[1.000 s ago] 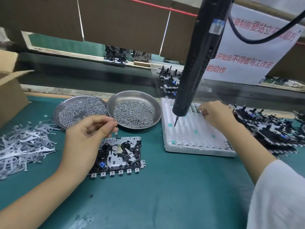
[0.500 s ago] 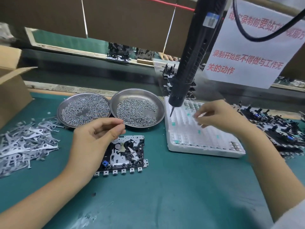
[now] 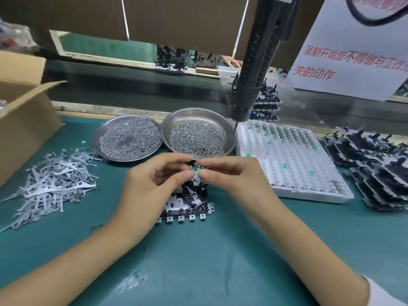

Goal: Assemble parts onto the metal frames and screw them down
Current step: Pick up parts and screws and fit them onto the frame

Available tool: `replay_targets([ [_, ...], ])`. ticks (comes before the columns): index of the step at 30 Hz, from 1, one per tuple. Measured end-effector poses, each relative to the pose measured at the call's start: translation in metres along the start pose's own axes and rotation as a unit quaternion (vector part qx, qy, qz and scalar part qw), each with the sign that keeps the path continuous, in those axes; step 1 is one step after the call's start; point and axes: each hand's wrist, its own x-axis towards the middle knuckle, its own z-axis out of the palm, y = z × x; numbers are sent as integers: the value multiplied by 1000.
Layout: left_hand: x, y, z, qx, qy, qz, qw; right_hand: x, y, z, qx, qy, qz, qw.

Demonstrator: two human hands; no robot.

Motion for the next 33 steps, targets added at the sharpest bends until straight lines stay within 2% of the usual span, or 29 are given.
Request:
replay_targets([
  [14,1,0,0,26,-29,26,999,-1,5,1,31,-5,-8,999],
  [24,2,1,-6,151,-15,99,983,-4,8,3,-84,-18,-66,994],
  [33,2,1,-18,212,-72,129,966,-9,12,8,-114,-12,-122,986],
])
